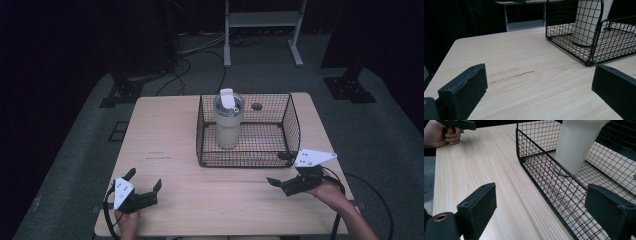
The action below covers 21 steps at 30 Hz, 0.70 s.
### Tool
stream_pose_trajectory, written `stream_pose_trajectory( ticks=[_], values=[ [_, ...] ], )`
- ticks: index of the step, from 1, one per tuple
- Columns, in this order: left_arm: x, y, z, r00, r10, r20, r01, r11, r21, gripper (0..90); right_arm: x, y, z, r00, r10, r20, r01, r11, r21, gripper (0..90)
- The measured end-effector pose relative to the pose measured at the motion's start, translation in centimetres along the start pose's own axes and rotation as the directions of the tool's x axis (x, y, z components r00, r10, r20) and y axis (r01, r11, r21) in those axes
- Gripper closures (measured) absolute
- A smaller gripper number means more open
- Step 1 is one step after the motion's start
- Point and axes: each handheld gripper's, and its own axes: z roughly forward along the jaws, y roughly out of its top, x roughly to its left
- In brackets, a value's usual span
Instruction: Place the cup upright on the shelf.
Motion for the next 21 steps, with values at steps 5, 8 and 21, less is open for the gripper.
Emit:
stream_pose_trajectory(
  ticks=[5,8,21],
  values=[
    [0.0,0.0,0.0,1.0000,-0.001,-0.001,0.001,1.0000,0.001,0.0,0.1,-0.5,-0.2,1.0000,0.006,0.004,-0.006,1.000,-0.006,9.9],
    [0.0,0.0,0.0,1.0000,0.000,0.000,0.000,1.0000,0.002,0.0,0.2,-0.9,-0.3,0.9999,0.013,0.006,-0.013,1.000,-0.003,9.9],
    [0.0,0.0,0.0,1.0000,0.002,0.000,-0.002,1.0000,0.005,0.0,0.4,-3.2,-0.4,0.9985,0.054,0.014,-0.054,0.999,0.008,9.9]
  ],
)
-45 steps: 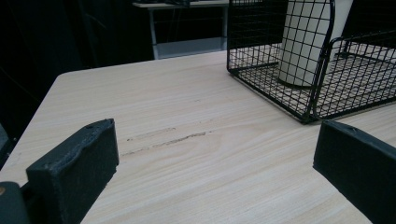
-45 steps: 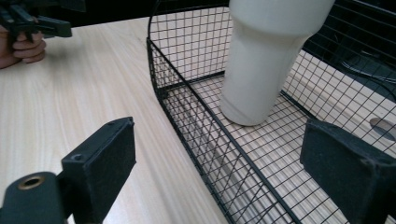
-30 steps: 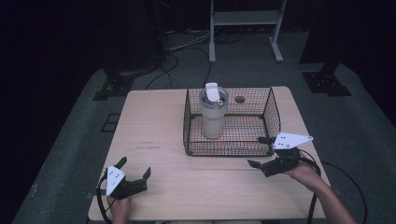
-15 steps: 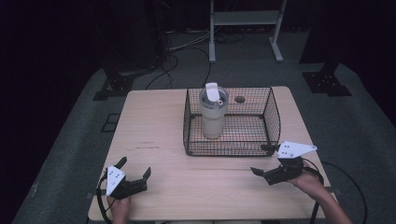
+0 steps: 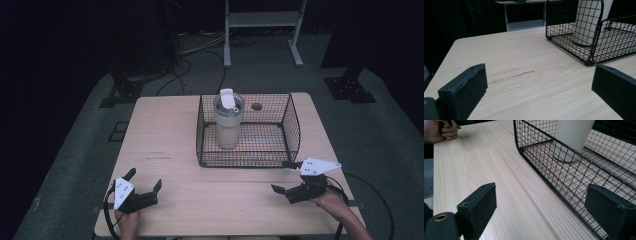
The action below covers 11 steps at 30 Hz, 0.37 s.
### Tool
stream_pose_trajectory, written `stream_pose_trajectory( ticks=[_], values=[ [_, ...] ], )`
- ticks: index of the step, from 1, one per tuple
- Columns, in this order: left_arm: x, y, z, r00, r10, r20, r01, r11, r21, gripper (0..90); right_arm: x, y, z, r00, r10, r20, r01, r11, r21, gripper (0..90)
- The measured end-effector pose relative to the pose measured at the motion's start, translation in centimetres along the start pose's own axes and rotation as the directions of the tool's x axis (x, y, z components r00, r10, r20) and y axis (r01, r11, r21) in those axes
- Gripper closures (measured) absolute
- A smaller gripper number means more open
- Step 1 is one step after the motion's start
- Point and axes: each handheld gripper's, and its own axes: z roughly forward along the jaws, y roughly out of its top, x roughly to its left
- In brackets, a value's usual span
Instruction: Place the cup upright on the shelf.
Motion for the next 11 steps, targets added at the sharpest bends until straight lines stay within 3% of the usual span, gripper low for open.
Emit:
stream_pose_trajectory(
  ticks=[2,11],
  values=[
    [0.0,0.0,0.0,1.0000,0.001,0.001,-0.001,1.0000,0.002,0.0,0.1,-0.6,0.0,0.9999,0.009,-0.006,-0.009,1.000,-0.003,15.1],
    [0.0,0.0,0.1,1.0000,0.001,-0.001,-0.001,1.0000,0.004,0.0,0.5,-2.6,0.2,0.9991,0.043,-0.004,-0.043,0.999,-0.001,14.4]
  ],
)
